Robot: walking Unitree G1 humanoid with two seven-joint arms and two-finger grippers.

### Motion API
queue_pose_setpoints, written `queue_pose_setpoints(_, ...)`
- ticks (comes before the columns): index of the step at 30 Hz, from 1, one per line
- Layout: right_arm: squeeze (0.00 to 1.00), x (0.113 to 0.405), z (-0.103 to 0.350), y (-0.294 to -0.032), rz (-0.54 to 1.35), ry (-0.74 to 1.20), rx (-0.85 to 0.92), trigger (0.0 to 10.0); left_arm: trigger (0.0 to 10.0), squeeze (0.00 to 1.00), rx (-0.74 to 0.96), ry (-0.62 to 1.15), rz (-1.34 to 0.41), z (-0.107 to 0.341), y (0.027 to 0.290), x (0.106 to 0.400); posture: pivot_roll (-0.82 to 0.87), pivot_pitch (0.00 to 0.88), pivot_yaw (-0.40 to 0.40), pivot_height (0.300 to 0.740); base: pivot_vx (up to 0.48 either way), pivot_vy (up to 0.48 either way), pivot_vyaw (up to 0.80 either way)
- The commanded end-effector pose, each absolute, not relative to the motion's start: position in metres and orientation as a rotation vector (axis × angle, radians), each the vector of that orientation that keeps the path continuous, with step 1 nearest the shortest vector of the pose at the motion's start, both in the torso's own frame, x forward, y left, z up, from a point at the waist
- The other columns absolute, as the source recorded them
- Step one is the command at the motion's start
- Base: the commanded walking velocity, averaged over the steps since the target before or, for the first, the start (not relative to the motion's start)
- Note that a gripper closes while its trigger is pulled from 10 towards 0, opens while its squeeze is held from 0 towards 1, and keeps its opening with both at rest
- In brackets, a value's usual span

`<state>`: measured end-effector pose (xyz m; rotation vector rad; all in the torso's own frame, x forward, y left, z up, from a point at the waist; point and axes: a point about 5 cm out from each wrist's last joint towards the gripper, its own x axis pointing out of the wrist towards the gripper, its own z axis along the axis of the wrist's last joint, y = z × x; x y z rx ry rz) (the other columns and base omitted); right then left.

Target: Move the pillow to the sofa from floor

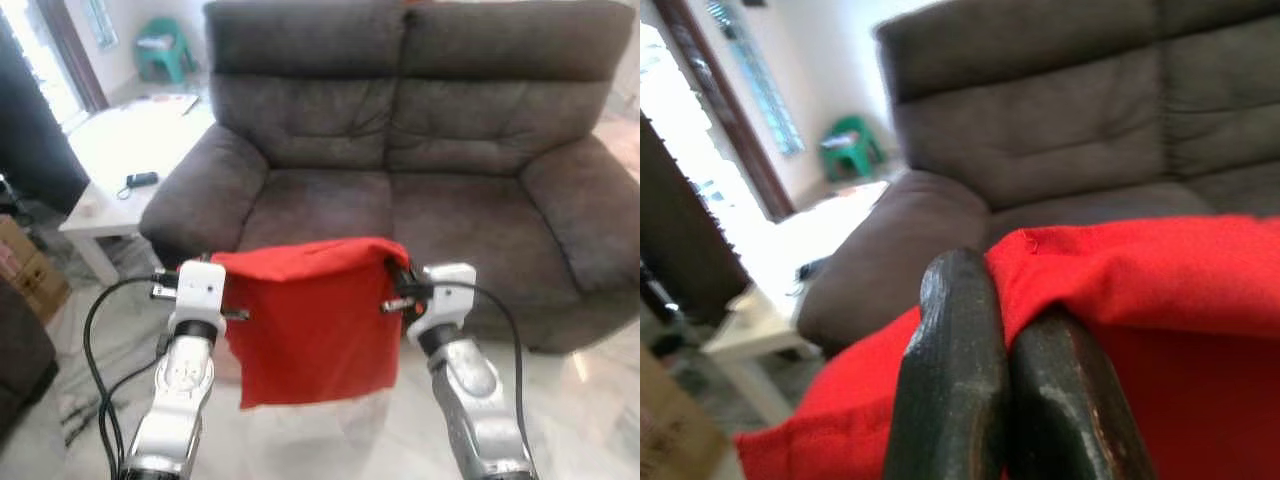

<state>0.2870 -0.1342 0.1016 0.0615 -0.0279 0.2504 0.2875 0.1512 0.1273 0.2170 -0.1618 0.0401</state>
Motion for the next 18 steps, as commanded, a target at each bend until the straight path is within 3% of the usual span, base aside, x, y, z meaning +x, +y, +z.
queue_pose_setpoints(1,0.0,0.293,0.12,-0.133,0.253,-0.115,0.073,10.0,10.0,0.0,0.234,-0.252,0.047,0.145,0.152,0.289,0.04,0.0,0.022,0.74,0.0,-0.266,0.0)
queue_pose_setpoints(5,0.0,0.294,0.121,-0.132,0.258,-0.114,0.068,10.0,10.0,0.0,0.234,-0.25,0.048,0.144,0.152,0.289,0.03,0.0,0.024,0.74,0.0,-0.274,-0.8)
queue_pose_setpoints(18,0.0,0.298,0.127,-0.138,0.246,-0.146,0.043,10.0,10.0,0.0,0.231,-0.261,0.057,0.145,0.153,0.288,0.03,0.0,0.021,0.74,0.0,-0.27,0.0)
